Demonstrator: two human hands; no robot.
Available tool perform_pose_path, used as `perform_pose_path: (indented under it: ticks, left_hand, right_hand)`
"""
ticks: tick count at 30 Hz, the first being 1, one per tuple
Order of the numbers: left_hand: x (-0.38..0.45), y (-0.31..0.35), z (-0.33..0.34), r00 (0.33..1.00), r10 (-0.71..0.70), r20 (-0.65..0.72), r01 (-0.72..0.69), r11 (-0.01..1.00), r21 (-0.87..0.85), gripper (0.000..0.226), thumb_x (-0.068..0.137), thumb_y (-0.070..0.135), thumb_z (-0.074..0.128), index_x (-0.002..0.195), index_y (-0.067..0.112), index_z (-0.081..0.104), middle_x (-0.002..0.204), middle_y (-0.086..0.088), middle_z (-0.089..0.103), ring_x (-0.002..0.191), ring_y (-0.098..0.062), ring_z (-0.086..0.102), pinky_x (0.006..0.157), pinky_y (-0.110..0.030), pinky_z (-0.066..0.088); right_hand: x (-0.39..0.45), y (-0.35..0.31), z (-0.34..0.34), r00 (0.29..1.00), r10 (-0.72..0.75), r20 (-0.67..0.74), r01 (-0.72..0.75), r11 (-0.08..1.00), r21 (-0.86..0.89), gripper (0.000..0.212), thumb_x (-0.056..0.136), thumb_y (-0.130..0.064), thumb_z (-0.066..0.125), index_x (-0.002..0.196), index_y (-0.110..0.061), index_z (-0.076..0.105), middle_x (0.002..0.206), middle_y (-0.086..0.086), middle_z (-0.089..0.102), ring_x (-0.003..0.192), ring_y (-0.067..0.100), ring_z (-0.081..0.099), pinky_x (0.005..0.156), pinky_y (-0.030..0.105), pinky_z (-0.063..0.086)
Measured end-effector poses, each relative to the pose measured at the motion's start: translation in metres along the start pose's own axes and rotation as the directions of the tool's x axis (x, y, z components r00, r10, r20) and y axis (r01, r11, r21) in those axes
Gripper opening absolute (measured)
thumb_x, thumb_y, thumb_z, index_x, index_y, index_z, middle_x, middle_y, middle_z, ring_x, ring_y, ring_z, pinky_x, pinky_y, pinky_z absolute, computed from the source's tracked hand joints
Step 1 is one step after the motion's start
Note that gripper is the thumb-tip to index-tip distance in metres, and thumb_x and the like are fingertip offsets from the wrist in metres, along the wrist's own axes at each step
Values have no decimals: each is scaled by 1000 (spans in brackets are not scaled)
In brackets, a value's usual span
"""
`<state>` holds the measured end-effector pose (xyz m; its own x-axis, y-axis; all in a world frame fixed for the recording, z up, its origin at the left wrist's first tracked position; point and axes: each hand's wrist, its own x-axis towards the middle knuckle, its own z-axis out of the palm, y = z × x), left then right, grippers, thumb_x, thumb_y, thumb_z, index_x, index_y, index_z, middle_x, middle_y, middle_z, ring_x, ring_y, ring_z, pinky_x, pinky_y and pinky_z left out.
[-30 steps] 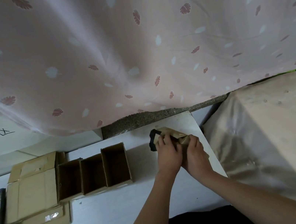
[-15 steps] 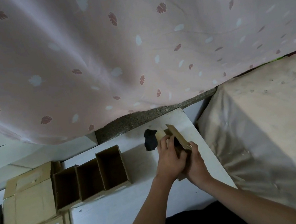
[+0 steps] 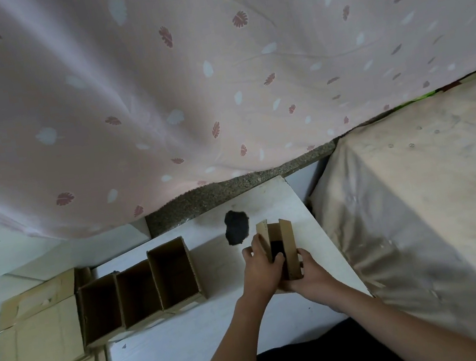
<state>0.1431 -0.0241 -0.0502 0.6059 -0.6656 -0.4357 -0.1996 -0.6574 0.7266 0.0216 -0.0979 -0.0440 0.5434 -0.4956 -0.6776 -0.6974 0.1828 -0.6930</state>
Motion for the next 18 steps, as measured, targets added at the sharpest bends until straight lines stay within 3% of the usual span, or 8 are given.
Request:
perform_pose_path:
  ticks: [3,7,11,15,18]
  left_hand:
    - [3,3,-2,999,-50,-10,50,998,-34,66,95,40,58,150,20,27,134,-15,48,107,-29,56,88,-33,46]
    - [9,8,-3,993,-121,-3,120,991,-50,67,96,49,56,150,15,33,135,-13,57,118,-28,57,94,-38,49]
    - [11,14,-4,986,-167,5,167,986,-3,56,96,47,56,138,12,46,127,-10,62,112,-26,59,85,-33,46]
    - [12,17,-5,983,-184,3,183,979,85,48,93,45,63,126,11,53,116,-8,66,96,-21,60,76,-29,43]
    - [13,14,-7,980,-198,-10,198,976,92,42,95,39,62,123,8,57,113,-9,68,95,-22,62,76,-28,46]
  right_hand:
    - [-1,-15,-10,1000,28,-8,-28,996,86,68,78,-46,76,136,-32,45,115,-16,62,102,2,61,74,18,49]
    - [2,-33,-16,985,102,-139,-93,993,69,69,91,-47,63,150,-25,34,136,2,53,116,20,53,83,29,43]
    - [6,-39,-10,983,76,-165,-72,997,29,46,94,-36,62,135,-21,50,117,-1,61,109,20,58,93,37,51]
    - [7,-42,-4,981,71,-179,-82,995,-59,38,92,-28,64,127,-16,54,114,5,64,105,23,61,94,42,53]
    - [7,-44,-3,977,55,-205,-79,991,-108,39,92,-29,67,125,-13,55,117,8,64,108,26,61,94,41,53]
